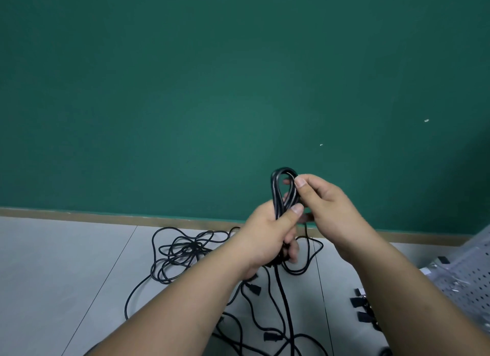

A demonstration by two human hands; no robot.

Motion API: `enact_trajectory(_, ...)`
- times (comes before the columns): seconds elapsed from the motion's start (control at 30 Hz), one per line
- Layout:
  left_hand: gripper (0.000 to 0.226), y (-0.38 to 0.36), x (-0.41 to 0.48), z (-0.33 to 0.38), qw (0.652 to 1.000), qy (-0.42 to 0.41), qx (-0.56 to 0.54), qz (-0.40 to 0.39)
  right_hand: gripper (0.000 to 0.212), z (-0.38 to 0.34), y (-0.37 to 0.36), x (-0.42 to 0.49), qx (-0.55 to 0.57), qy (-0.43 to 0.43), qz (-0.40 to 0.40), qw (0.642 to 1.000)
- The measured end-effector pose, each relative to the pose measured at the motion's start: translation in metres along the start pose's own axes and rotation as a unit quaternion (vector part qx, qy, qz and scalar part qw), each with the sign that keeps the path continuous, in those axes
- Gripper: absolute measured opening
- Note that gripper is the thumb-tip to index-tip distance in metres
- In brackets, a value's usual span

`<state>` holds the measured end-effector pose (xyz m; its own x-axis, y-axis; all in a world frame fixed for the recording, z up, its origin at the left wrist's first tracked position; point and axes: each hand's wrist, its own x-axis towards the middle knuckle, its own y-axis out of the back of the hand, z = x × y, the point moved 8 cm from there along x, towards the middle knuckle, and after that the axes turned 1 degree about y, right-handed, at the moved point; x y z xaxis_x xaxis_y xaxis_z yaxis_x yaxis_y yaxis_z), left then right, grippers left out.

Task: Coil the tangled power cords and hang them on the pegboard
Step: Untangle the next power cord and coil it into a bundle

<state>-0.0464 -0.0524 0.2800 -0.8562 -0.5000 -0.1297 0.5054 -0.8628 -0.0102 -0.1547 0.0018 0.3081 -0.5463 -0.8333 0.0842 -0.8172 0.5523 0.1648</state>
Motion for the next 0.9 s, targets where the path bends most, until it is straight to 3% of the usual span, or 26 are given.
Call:
enact_trajectory(0.07, 0.025, 0.012, 0.004, 0.007, 0.997, -0.014, -0.057, 0.041, 0.04, 0.006, -0.009, -0.002, -0.013, -0.027, -0.048, 0.998)
enact_trajectory(0.2, 0.048, 0.041, 0.009, 0.02, 0.985, -0.028, -0.123, 0.118, 0.058, 0.027, -0.027, -0.011, -0.031, -0.103, -0.133, 0.985)
enact_trajectory(0.3, 0.046, 0.061, 0.009, 0.025, 0.974, -0.043, -0.146, 0.169, 0.061, 0.031, -0.037, -0.018, -0.047, -0.125, -0.188, 0.973)
enact_trajectory(0.47, 0.039, 0.091, 0.007, 0.032, 0.948, -0.055, -0.214, 0.227, 0.028, 0.026, -0.046, -0.022, -0.131, -0.059, -0.26, 0.955)
enact_trajectory(0.53, 0.035, 0.093, 0.005, 0.034, 0.946, -0.054, -0.237, 0.214, 0.043, 0.029, -0.045, -0.018, -0.2, -0.015, -0.224, 0.954)
enact_trajectory(0.6, 0.036, 0.087, 0.004, 0.033, 0.95, -0.053, -0.241, 0.192, 0.053, 0.034, -0.054, -0.018, -0.209, -0.012, -0.239, 0.948)
enact_trajectory(0.67, 0.038, 0.083, 0.003, 0.033, 0.954, -0.054, -0.225, 0.189, 0.033, 0.04, -0.065, -0.021, -0.187, -0.033, -0.273, 0.943)
enact_trajectory(0.73, 0.039, 0.089, 0.001, 0.036, 0.961, -0.07, -0.151, 0.221, 0.016, 0.04, -0.067, -0.018, -0.179, -0.037, -0.258, 0.949)
enact_trajectory(0.9, 0.03, 0.116, 0.001, 0.042, 0.946, -0.104, 0.053, 0.302, 0.013, 0.026, -0.045, -0.006, -0.203, 0.017, -0.198, 0.959)
